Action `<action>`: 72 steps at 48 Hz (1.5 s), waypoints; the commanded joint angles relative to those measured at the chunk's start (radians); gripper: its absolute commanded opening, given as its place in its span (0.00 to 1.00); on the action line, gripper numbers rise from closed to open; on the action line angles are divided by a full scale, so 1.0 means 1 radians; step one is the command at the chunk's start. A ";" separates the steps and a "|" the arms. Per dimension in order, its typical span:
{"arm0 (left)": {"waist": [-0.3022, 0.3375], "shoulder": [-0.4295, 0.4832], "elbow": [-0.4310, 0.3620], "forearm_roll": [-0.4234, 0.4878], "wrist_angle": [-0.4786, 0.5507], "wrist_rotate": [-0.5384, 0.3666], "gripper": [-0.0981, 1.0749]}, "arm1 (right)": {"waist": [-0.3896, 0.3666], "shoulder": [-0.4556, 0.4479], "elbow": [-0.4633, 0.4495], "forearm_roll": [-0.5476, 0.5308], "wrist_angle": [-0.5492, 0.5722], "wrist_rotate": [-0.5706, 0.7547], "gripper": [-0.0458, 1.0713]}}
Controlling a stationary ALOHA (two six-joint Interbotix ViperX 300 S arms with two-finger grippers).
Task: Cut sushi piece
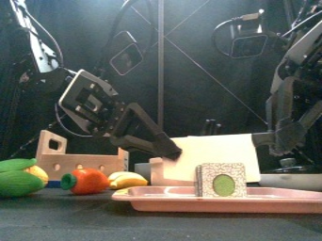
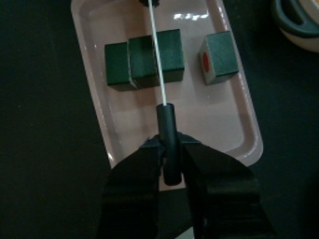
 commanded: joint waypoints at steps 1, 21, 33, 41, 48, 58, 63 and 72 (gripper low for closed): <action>-0.017 -0.009 -0.021 -0.005 -0.008 -0.002 0.40 | -0.015 0.006 -0.032 0.003 -0.020 0.005 0.49; -0.043 -0.012 -0.008 -0.032 0.018 0.000 0.40 | -0.021 0.083 -0.077 -0.003 -0.040 -0.005 0.49; -0.048 -0.028 -0.009 -0.031 0.051 0.002 0.40 | -0.020 0.067 -0.078 -0.006 -0.037 -0.005 0.49; -0.048 -0.044 -0.012 -0.032 0.051 0.005 0.40 | -0.021 0.043 -0.077 -0.006 -0.031 -0.006 0.49; -0.048 -0.067 -0.014 -0.031 0.051 0.005 0.40 | -0.020 0.009 -0.077 -0.006 -0.018 -0.006 0.49; -0.046 -0.117 -0.015 -0.014 0.043 0.006 0.40 | -0.020 -0.049 -0.078 -0.021 -0.012 -0.006 0.49; -0.041 -0.140 -0.015 0.002 0.035 0.008 0.40 | -0.020 -0.072 -0.078 -0.044 -0.014 -0.006 0.49; -0.043 -0.161 -0.015 0.020 0.014 0.006 0.40 | -0.018 -0.094 -0.078 -0.058 -0.012 -0.006 0.49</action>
